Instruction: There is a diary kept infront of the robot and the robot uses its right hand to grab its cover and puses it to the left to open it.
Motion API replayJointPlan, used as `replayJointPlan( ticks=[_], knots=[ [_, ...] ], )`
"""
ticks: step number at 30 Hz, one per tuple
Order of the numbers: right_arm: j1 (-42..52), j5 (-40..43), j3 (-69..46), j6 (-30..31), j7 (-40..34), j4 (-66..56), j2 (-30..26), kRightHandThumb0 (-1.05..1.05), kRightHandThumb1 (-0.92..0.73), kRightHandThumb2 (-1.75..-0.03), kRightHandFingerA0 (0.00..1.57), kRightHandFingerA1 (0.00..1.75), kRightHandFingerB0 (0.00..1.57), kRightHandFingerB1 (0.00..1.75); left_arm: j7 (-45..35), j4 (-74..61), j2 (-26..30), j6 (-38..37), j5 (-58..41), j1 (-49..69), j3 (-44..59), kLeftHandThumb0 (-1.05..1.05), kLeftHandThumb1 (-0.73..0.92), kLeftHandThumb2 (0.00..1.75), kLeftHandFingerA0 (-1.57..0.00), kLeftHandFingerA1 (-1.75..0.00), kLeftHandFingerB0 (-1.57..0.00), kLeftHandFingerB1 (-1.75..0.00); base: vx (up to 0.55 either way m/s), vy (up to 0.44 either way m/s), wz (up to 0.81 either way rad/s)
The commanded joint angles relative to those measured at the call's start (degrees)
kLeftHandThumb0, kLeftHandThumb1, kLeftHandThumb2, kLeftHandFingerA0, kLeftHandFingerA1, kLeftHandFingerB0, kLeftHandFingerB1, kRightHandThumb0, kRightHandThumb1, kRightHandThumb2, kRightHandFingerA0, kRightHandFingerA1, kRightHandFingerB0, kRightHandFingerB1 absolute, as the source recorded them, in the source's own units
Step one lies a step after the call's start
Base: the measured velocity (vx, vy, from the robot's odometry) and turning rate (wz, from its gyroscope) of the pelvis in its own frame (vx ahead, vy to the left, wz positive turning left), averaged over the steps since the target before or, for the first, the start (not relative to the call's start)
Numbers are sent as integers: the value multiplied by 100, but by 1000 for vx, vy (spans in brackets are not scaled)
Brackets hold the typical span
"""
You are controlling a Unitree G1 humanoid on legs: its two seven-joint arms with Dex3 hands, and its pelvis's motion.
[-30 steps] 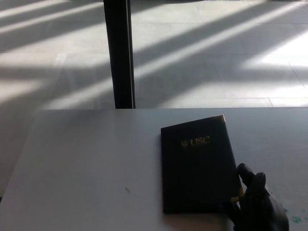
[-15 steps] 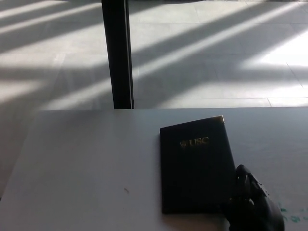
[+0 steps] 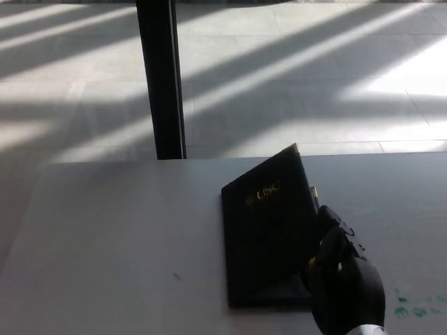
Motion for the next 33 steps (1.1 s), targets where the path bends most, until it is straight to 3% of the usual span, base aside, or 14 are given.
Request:
replayJointPlan(
  ticks=[1, 8, 15, 16, 19, 22, 23, 24, 25, 26, 27, 28, 29, 33],
  knots=[
    [-119, -2310, 1590, -678, 47, -225, -327, -84, -92, -74, 21, 53, 19, 46, -66, -4, 220, -78, 26, 122, -45, -100, 90, 143, -51, -104, -9, -73, 0, 0, 0],
    [-454, -3002, 2115, -969, 218, -91, -633, -85, -92, -71, 23, 56, 20, 47, 24, -78, 200, -92, 87, 97, -110, -100, 92, 144, -55, -109, -23, -81, 0, 0, 0],
    [-600, -3184, 2258, -785, 114, 223, -774, -87, -92, -74, 24, 58, 20, 49, 66, -59, 255, -38, 68, 6, -99, -102, 91, 143, -50, -105, -9, -75, 0, 0, 0],
    [-613, -3170, 2250, -778, 124, 240, -788, -88, -91, -72, 21, 58, 20, 49, 65, -54, 256, -35, 78, -16, -114, -105, 92, 101, -25, -126, -14, -99, 0, 0, 0],
    [-809, -3170, 2245, -716, 192, 567, -843, -85, -92, -71, 24, 59, 21, 49, 19, -10, 243, -72, 37, -69, -95, -105, 92, 99, -19, -130, -8, -102, 0, 0, 0],
    [-1101, -3266, 2246, -472, 184, 782, -887, -88, -92, -74, 21, 59, 20, 48, 76, 20, 260, -40, 84, -126, -160, -105, 92, 101, -23, -126, -13, -100, 0, 0, 0],
    [-1211, -3310, 2240, -369, 183, 847, -900, -90, -92, -75, 21, 59, 20, 49, 94, 26, 257, -44, 87, -128, -167, -102, 91, 143, -46, -102, -10, -75, 0, 0, 0],
    [-1329, -3307, 2205, -353, 191, 965, -893, -88, -92, -74, 25, 64, 20, 48, 136, 40, 253, -65, 82, -144, -163, -105, 92, 100, -24, -124, -13, -99, 0, 0, 0],
    [-1391, -3247, 2162, -320, 215, 1022, -866, -88, -92, -74, 25, 64, 20, 48, 166, 47, 254, -66, 86, -156, -170, -105, 92, 100, -24, -124, -13, -99, 0, 0, 0],
    [-1542, -3307, 2141, -246, 188, 1135, -873, -86, -92, -71, 47, 147, 19, 47, 171, 30, 243, -100, 108, -154, -197, -105, 92, 100, -24, -125, -14, -98, 0, 0, 0],
    [-1660, -3272, 2079, -216, 196, 1231, -849, -87, -92, -73, 43, 118, 20, 48, 225, -3, 239, -61, 107, -182, -207, -101, 91, 142, -47, -103, -11, -75, 0, 0, 0],
    [-1764, -3245, 2026, -167, 232, 1304, -855, -84, -76, -107, 37, 82, 20, 54, 210, -9, 244, -24, 103, -199, -218, -105, 92, 100, -24, -127, -13, -101, 0, 0, 0],
    [-2055, -3282, 1949, -51, 298, 1499, -916, -81, -92, -78, 19, 59, 18, 47, 212, -31, 250, -15, 116, -221, -244, -100, 92, 143, -47, -103, -12, -77, 0, 0, 0],
    [-2392, -3358, 1797, 201, 301, 1795, -951, -88, -92, -75, 28, 68, 16, 46, 252, -95, 286, 38, 161, -249, -340, -100, 92, 144, -52, -108, -18, -79, 0, 0, 0]
  ],
)
